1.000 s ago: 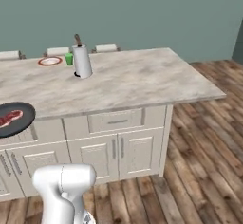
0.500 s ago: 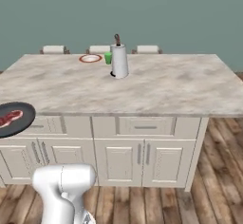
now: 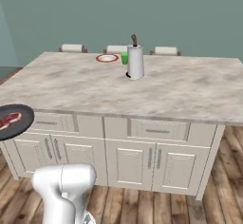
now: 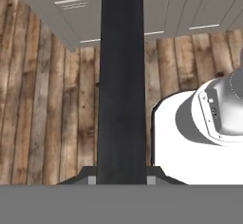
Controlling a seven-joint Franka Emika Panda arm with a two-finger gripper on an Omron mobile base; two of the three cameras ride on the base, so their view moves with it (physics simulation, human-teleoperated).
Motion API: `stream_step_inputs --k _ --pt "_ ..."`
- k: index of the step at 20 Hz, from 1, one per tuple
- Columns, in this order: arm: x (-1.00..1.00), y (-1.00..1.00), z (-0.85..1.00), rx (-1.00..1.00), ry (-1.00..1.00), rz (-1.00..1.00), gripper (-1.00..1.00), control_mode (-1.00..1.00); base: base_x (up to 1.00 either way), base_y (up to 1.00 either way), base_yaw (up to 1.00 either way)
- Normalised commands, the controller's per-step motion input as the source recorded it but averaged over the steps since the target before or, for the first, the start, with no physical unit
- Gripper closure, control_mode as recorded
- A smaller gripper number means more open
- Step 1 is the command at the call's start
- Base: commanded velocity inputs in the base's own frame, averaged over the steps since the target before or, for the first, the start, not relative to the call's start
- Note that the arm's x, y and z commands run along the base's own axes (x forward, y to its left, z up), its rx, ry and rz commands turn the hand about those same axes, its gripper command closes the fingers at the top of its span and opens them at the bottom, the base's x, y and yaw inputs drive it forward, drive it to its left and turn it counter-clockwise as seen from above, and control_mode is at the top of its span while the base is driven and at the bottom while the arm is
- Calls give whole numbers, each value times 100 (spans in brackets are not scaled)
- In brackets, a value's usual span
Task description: Pick up the pan with the steak in it and place it on the dining table. Then place the steak on the plate.
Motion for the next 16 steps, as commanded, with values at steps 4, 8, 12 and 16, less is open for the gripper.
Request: stream_step_inputs --k 4,8,12,16 --pt "0 0 0 0 0 0 100 100 -4 24 0" --pt "0 0 0 0 0 0 100 100 1 56 0" --pt "0 0 0 0 0 0 100 100 2 86 0" --pt "0 0 0 0 0 0 100 100 0 98 0"
